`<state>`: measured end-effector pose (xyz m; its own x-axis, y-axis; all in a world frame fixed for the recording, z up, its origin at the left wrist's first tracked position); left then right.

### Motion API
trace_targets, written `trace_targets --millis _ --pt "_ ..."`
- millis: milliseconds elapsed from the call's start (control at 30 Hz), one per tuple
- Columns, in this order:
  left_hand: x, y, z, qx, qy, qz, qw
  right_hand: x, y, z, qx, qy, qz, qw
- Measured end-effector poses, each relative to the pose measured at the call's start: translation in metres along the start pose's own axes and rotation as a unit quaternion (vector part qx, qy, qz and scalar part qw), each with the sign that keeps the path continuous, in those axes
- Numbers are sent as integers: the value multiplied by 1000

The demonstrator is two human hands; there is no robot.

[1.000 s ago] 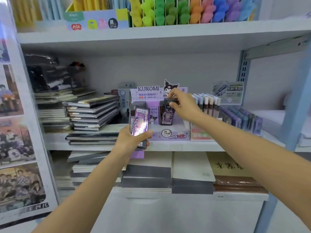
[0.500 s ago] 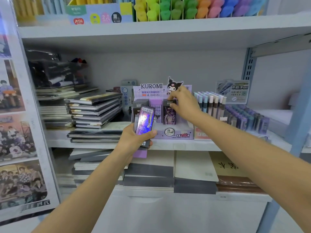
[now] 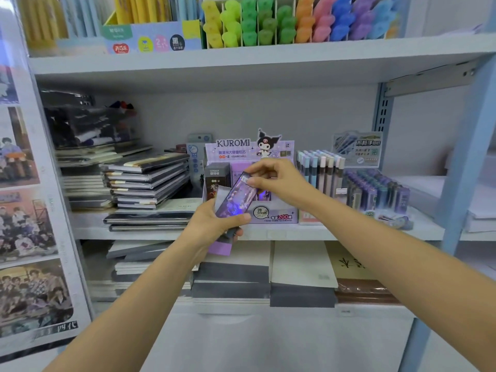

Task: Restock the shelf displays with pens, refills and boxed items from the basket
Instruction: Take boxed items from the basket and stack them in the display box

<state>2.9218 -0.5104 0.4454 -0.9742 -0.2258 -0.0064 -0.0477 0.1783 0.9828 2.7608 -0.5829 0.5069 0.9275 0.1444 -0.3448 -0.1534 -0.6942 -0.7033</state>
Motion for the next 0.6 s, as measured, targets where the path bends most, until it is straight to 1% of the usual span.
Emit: trace_targets --millis 67,133,233,333,400,500,533,600 --pt "-3 3 1 -15 18 41 999 -6 5 3 19 24 -20 999" --pt "-7 6 1 -20 42 74 996 -9 9 8 34 29 -36 998" --pt "-10 7 1 -3 80 113 990 -9 12 17 60 -10 -48 997" --pt "-10 6 0 32 116 117 986 -8 15 26 117 -44 -89 988" --pt "-8 5 0 45 126 126 983 -7 16 30 136 -72 -91 984" --pt "-5 6 0 56 122 114 984 -3 13 34 126 -118 -67 983" --pt "-3 7 0 63 113 99 987 -2 11 34 114 -112 -50 986" --pt "3 8 1 78 91 68 990 0 7 32 81 -66 -19 994"
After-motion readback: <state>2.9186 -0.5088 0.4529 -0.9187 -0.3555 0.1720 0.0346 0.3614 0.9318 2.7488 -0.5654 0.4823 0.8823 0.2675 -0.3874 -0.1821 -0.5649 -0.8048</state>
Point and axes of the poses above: each hand's wrist, its own z-axis away from the middle knuckle, its own x-axis out of the palm, y = z × x, the point moved 3 cm from there along -z, towards the middle knuckle, and after that the axes turned 8 degrees about y, right-handed, at the moved point
